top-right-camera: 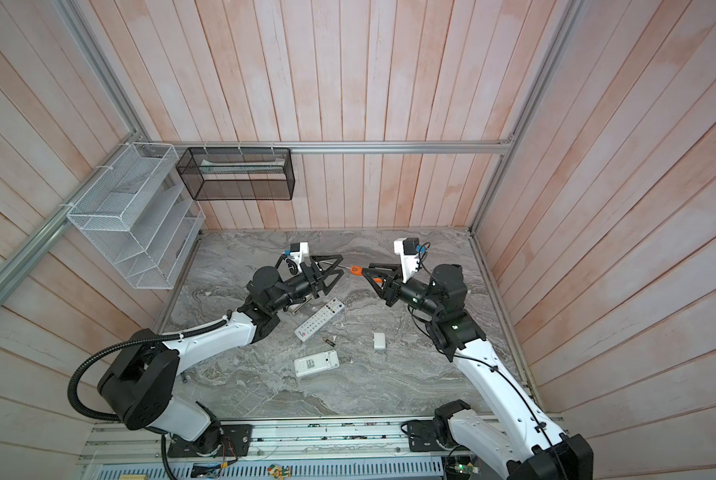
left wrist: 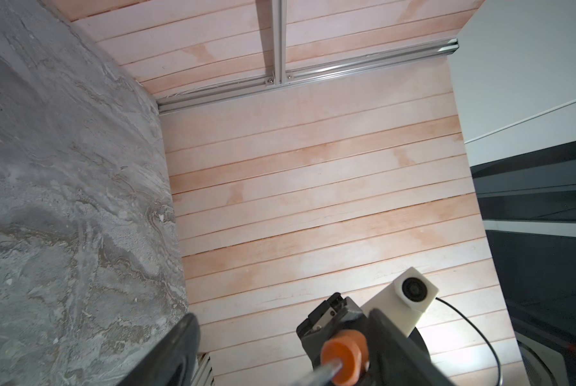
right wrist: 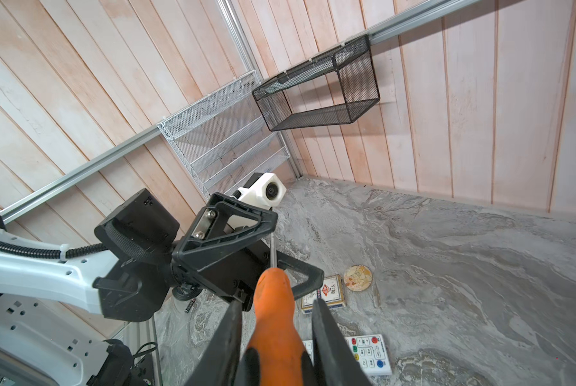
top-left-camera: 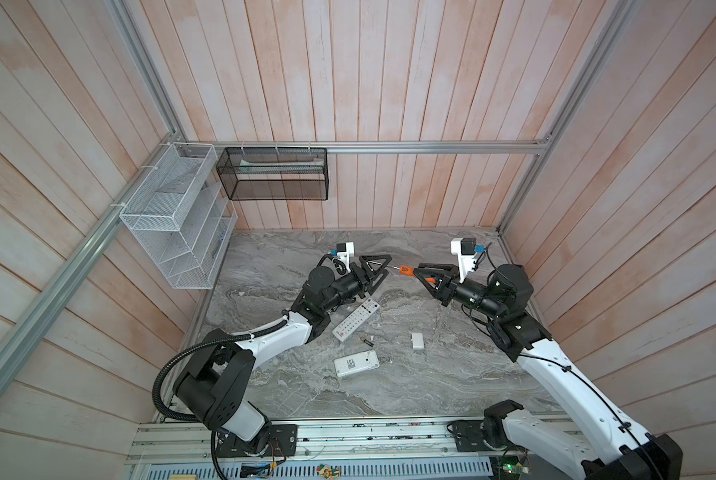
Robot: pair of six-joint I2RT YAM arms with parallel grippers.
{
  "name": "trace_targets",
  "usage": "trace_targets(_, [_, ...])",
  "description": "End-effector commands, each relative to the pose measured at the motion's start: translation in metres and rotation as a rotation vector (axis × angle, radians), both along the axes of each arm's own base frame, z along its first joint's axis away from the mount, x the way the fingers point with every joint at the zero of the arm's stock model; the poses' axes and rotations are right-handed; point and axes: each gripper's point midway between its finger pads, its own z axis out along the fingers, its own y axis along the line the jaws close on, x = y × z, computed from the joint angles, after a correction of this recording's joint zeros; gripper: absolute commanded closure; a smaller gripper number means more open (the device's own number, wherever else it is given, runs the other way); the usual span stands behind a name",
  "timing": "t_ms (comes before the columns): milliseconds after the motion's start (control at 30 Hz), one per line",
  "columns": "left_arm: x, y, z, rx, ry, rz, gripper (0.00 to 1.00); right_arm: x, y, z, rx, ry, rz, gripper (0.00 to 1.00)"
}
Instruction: Unload the batteries from the remote control
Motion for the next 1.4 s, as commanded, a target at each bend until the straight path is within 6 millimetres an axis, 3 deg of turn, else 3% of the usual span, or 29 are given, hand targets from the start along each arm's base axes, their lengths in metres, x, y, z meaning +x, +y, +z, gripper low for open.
trace_targets(0, [0.004, 0.001, 0.033, -0.088, -0.072, 0.022, 0.44, 0.001, 0.005, 0.016, 0.02, -0.042, 0.002, 1.0])
trace_targets(167, [0.005, 0.005, 0.028, -0.1, -0.054, 0.042, 0.96, 0.004, 0.004, 0.013, 0.016, -0.031, -0.016, 1.0])
trace_targets(200, [0.005, 0.006, 0.024, -0.095, -0.039, 0.047, 1.0, 0.004, 0.004, 0.012, 0.017, -0.027, -0.019, 1.0])
trace_targets(367, [0.006, 0.009, 0.017, -0.08, -0.02, 0.055, 1.0, 0.006, 0.005, 0.006, 0.014, 0.006, -0.023, 1.0])
trace_targets(433, [0.006, 0.008, 0.013, -0.06, -0.009, 0.046, 1.0, 0.007, 0.003, 0.003, 0.007, 0.036, -0.044, 0.76])
trace_targets(500, [0.008, 0.007, 0.008, -0.013, -0.002, 0.021, 1.0, 0.008, -0.004, 0.002, -0.015, 0.073, -0.083, 0.4])
trace_targets(533, [0.008, 0.005, 0.007, 0.024, -0.004, 0.002, 1.0, 0.007, -0.006, 0.001, -0.039, 0.087, -0.088, 0.31])
trace_targets(600, [0.008, 0.001, 0.002, 0.14, -0.021, -0.052, 1.0, 0.004, -0.01, 0.002, -0.13, 0.102, -0.074, 0.15])
trace_targets(700, [0.004, 0.001, -0.002, 0.276, -0.064, -0.12, 1.0, 0.0, -0.016, -0.008, -0.294, 0.187, -0.026, 0.04])
trace_targets(900, [-0.003, 0.008, -0.01, 0.403, -0.109, -0.242, 1.0, -0.016, -0.01, -0.052, -0.518, 0.463, 0.166, 0.02])
trace_targets(1067, [-0.009, 0.005, -0.005, 0.437, -0.15, -0.306, 1.0, -0.016, 0.016, -0.055, -0.537, 0.427, 0.227, 0.02])
trace_targets(1233, [-0.012, 0.005, 0.001, 0.418, -0.16, -0.305, 1.0, -0.019, 0.045, -0.067, -0.526, 0.436, 0.307, 0.09])
trace_targets(1367, [-0.014, 0.008, 0.0, 0.419, -0.16, -0.298, 1.0, -0.024, 0.063, -0.079, -0.528, 0.461, 0.384, 0.22])
